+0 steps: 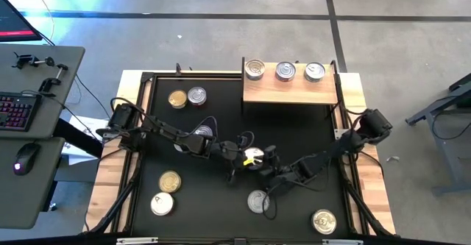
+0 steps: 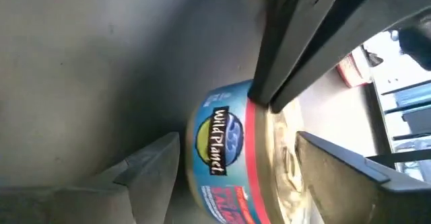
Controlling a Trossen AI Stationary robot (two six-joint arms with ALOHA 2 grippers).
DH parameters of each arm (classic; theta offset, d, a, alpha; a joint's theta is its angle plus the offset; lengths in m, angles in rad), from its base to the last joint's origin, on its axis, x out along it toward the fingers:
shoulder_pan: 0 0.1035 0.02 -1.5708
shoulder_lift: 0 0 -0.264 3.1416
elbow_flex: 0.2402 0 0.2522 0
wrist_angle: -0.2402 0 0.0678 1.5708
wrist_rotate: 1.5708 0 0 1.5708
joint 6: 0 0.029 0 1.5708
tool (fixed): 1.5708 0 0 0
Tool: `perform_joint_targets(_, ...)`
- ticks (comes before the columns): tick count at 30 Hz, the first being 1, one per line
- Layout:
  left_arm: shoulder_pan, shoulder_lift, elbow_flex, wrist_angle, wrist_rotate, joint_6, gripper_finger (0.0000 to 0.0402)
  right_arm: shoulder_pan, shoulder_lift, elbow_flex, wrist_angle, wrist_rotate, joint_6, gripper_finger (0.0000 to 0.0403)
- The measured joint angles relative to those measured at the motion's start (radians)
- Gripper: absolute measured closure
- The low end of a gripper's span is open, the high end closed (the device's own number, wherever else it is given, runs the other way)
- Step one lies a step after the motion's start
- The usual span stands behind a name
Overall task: Stack canned seafood by type on shelf
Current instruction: Put the blue tuna can on the shelf aligned with the other blue tuna can
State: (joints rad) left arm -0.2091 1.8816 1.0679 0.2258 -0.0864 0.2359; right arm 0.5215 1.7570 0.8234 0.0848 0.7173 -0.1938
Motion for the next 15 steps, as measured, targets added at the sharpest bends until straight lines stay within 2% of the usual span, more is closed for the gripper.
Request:
perform_joint_targets(5,-0.002,0.000,0.000,-0.003,0.029,-0.024,0.0401,-0.012,0.027,0.000,0.006,-0.034,0.064,0.0157)
perform_joint_targets(10,-0.017,-0.032,0.000,-0.045,0.022,-0.026,0.0401,-0.002,0.022,0.000,0.057,-0.079,0.187,0.0236)
perform_joint_targets(12,-0.031,-0.070,0.001,-0.108,0.007,-0.042,0.0398,0.007,0.021,0.003,0.085,-0.099,0.257,0.0242)
perform_joint_targets(15,-0.058,-0.166,0.001,-0.277,-0.047,-0.071,0.0391,0.031,0.009,0.003,0.063,-0.045,0.328,0.0242)
